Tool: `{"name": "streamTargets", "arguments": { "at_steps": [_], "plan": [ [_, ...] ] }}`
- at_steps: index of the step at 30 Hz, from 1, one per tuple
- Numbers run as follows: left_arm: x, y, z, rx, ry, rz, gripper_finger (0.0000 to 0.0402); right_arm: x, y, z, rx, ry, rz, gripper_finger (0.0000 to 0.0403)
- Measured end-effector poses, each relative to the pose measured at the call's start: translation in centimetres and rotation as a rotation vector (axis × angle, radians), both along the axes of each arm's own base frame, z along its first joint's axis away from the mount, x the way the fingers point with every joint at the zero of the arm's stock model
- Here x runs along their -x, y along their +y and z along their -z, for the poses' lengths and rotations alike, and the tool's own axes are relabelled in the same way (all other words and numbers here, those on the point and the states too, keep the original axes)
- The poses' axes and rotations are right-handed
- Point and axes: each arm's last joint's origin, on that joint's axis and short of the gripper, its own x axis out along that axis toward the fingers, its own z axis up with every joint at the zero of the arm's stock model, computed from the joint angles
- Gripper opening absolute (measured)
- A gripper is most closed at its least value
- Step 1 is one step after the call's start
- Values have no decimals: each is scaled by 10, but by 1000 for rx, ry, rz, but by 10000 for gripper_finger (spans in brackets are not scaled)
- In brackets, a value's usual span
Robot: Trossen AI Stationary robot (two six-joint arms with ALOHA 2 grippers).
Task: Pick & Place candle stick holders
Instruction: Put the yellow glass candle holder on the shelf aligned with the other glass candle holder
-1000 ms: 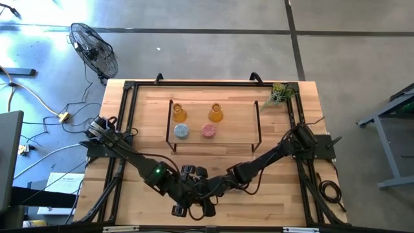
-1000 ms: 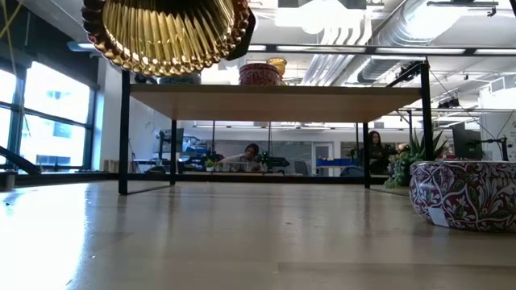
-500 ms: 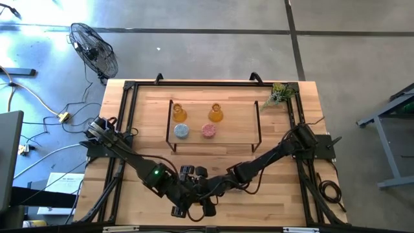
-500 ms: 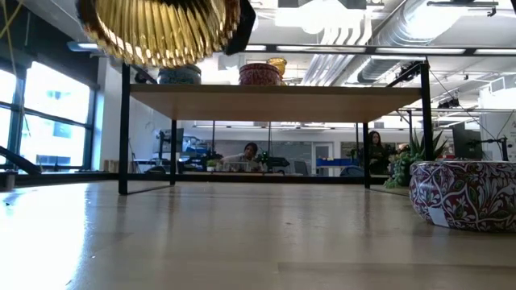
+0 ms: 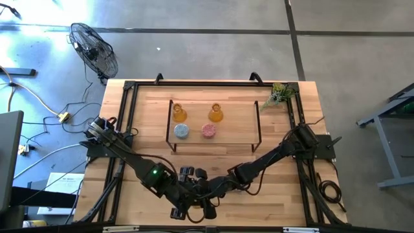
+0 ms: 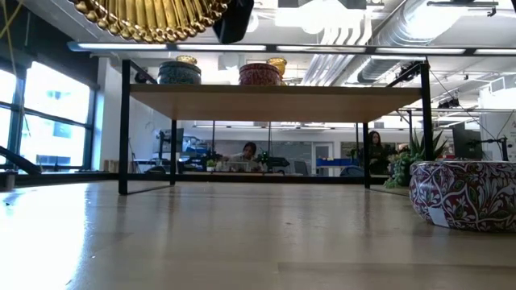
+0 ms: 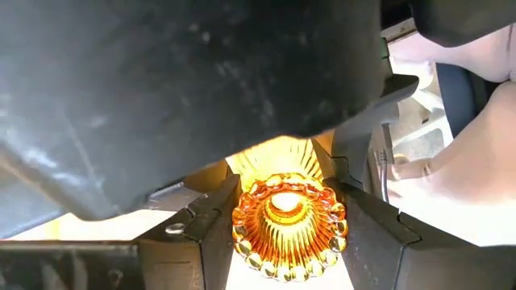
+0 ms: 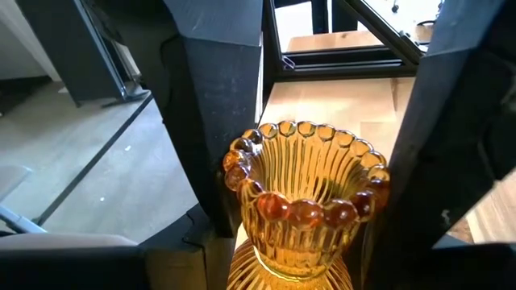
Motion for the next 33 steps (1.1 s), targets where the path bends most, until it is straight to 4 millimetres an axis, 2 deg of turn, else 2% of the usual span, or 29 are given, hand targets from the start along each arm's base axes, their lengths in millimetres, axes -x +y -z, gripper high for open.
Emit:
{"name": "streamTargets", "arguments": {
  "at_steps": [6,13,33],
  "plan": [
    [0,-1,0,32,16,24,179,0,1,1,-10,6,0,170],
    [0,-1,-1,35,5,-25,180,0,1,1,-9,2,-14,168],
    [2,-6,-2,-87,-96,-69,180,0,1,0,3,-8,-17,166]
  ]
}}
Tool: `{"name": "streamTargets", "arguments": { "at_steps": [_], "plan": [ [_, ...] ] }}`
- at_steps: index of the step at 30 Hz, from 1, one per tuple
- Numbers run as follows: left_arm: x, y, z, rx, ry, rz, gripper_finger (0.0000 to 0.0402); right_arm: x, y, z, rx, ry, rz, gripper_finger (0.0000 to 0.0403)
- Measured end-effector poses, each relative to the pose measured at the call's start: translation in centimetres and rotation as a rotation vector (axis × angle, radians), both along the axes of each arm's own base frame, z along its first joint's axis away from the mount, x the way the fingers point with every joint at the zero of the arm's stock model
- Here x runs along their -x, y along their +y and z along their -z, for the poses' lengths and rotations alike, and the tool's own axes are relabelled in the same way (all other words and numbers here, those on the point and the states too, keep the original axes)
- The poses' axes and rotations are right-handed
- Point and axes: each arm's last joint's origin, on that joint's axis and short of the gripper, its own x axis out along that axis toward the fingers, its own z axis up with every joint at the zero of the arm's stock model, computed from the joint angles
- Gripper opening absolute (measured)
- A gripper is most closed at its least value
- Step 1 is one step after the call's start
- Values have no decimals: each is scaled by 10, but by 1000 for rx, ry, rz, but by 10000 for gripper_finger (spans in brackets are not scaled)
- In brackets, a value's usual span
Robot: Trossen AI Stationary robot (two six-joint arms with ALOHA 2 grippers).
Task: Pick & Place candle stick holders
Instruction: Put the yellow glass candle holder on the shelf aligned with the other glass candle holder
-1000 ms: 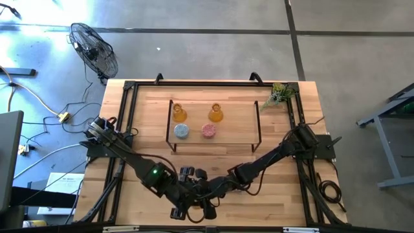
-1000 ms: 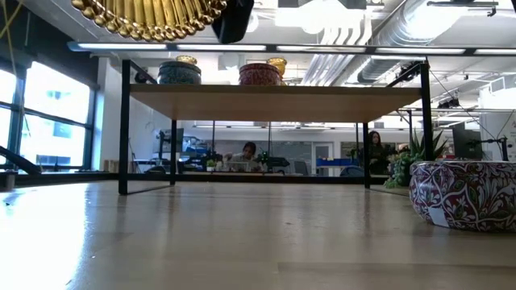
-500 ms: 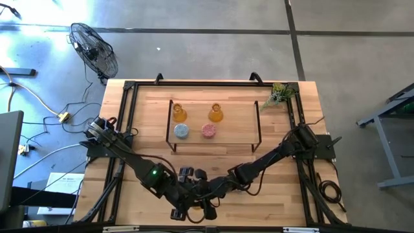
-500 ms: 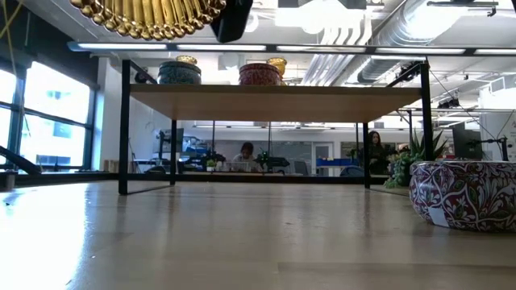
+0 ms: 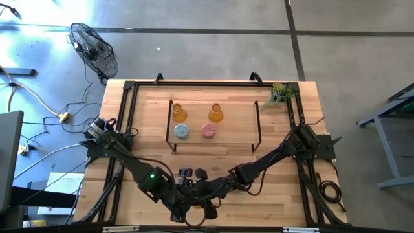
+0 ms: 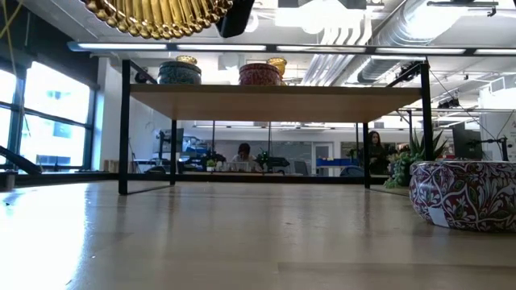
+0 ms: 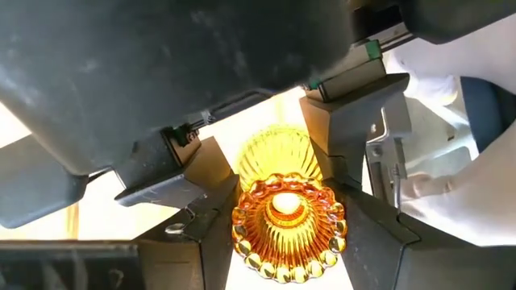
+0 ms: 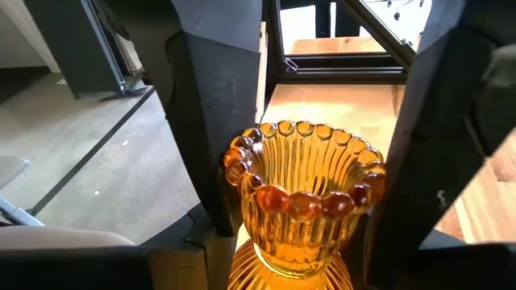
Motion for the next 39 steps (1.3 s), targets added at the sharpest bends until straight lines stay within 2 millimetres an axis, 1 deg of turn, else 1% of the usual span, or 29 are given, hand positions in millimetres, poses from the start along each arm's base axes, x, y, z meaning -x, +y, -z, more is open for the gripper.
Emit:
{"name": "streamTargets", "arguments": {
  "at_steps": [3,6,14,18,19,21,25,29,32,35,39],
  "plan": [
    [0,0,0,-27,2,37,179,0,0,0,3,-1,11,166],
    [2,2,-3,-11,8,49,179,0,-1,-1,-1,-4,15,166],
    [1,2,-5,-13,-24,16,184,3,-1,-11,-1,-18,6,166],
    [1,2,-6,-22,-47,-14,216,4,0,-10,6,-12,3,160],
    [-1,2,-10,-23,-89,-38,226,4,0,-8,10,-7,10,156],
    [0,3,-13,-50,-112,-64,243,5,0,-5,21,5,8,150],
    [0,2,-17,-103,-164,-85,276,5,1,-7,24,-1,-6,123],
    [2,3,-19,-104,-160,-78,301,5,2,-6,29,-3,-13,122],
    [5,4,-24,-100,-163,-53,313,6,3,-6,30,-5,-10,122],
    [11,1,-29,-95,-169,-7,316,6,3,-7,38,-9,6,123],
    [28,-7,-41,-80,-205,24,317,7,5,-7,50,-18,13,125]
  ]
}}
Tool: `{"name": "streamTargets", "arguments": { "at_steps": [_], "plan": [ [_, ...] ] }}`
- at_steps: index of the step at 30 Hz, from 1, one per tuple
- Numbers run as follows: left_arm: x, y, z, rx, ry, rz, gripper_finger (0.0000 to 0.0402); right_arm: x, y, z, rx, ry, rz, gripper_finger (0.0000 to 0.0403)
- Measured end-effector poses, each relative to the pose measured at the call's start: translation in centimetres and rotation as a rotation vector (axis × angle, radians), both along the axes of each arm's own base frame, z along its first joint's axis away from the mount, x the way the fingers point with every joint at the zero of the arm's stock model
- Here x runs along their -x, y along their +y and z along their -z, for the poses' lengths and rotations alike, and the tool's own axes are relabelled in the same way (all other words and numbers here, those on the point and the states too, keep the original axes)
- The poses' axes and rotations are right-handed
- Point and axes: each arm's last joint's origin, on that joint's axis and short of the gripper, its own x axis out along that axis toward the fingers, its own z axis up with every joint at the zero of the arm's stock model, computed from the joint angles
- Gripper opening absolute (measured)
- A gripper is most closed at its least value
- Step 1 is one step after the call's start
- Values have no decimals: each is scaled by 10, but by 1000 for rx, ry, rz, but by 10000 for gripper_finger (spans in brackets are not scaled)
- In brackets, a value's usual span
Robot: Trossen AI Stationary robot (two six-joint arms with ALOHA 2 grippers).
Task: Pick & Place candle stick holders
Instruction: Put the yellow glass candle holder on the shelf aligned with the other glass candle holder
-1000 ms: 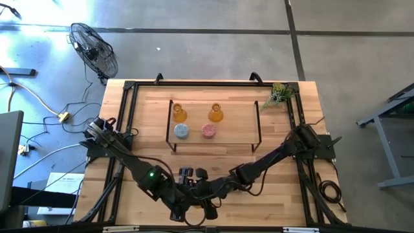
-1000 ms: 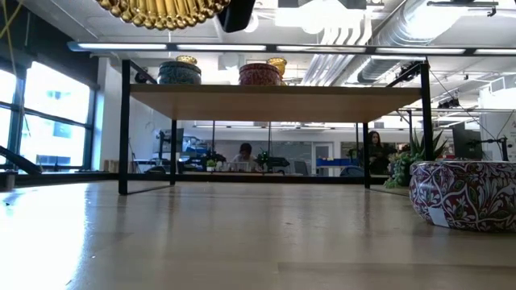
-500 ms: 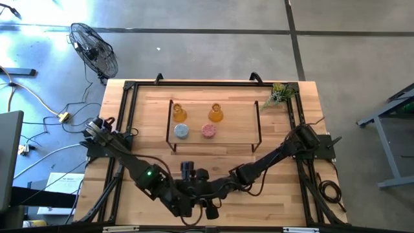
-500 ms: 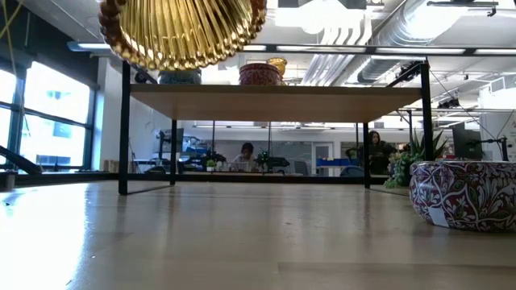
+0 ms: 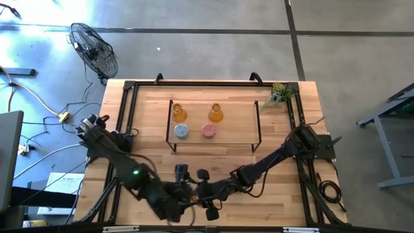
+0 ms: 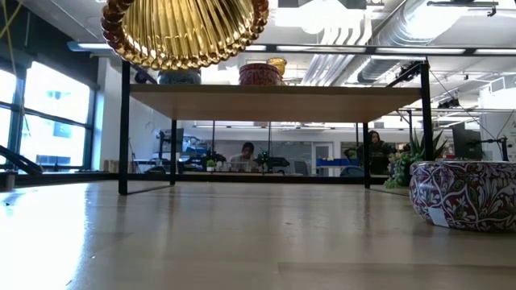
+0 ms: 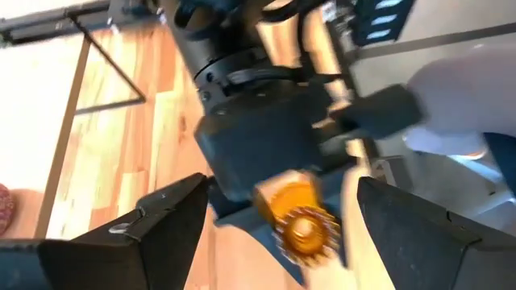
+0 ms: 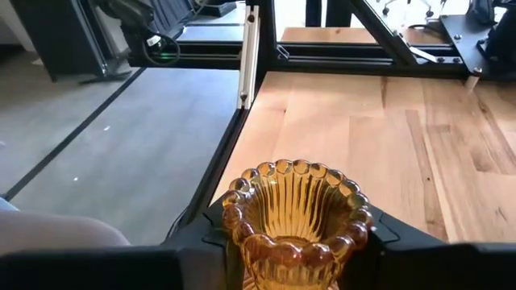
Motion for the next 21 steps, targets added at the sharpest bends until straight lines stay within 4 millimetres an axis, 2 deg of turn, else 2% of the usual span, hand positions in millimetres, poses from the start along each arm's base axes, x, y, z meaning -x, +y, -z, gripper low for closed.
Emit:
{"name": "streamTargets", "arguments": {
  "at_steps": [6,11,16,21],
  "plan": [
    [39,-21,-22,17,-89,68,317,4,7,0,14,-1,-10,122],
    [71,-42,-30,-2,-175,95,317,16,11,-11,55,27,9,122],
    [95,-56,-33,-22,-281,-5,317,42,19,-43,121,5,54,122],
    [109,-60,-36,-25,-395,-147,317,84,31,-93,162,-87,94,122]
  ]
}}
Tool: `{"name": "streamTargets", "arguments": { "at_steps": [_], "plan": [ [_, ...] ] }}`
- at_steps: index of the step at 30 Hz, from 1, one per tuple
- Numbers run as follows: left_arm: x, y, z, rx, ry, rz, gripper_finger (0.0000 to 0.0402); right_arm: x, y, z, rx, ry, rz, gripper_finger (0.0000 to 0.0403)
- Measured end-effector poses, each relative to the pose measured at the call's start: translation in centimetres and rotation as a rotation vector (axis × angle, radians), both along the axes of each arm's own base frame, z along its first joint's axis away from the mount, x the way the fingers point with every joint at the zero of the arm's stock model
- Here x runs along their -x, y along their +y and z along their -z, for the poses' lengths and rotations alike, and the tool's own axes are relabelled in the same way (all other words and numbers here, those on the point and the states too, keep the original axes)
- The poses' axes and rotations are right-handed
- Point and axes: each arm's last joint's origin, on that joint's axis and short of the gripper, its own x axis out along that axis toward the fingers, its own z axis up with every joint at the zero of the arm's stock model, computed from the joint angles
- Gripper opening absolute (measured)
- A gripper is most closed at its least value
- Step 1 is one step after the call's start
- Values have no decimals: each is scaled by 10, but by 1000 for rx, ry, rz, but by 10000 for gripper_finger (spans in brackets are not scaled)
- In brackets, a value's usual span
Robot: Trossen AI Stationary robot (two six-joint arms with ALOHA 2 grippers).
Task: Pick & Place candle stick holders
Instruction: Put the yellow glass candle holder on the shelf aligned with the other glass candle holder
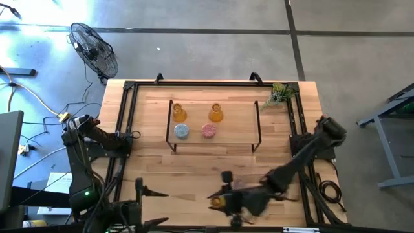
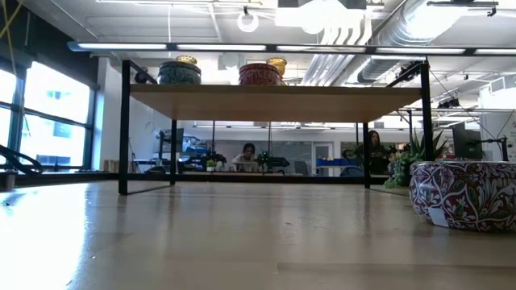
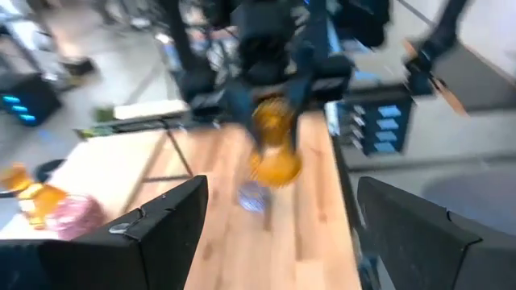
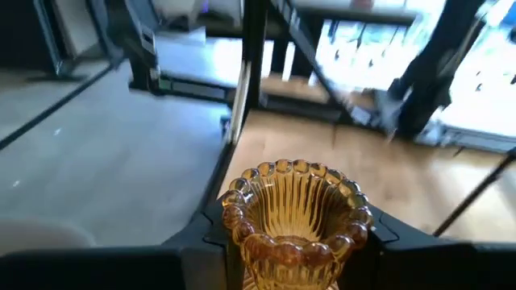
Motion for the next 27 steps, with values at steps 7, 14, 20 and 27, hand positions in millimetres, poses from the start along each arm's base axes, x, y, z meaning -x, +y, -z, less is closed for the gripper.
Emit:
{"name": "streamTargets", "arguments": {
  "at_steps": [7,14,20,27],
  "plan": [
    [-3,10,3,-62,-74,-160,317,75,-1,-74,64,-175,114,122],
    [-34,38,24,-73,14,-309,317,140,-26,-127,87,-281,235,122],
    [-60,49,44,-41,123,-370,317,181,-73,-156,114,-302,408,122],
    [-79,46,62,-69,130,-410,317,211,-143,-149,66,-251,626,122]
  ]
}}
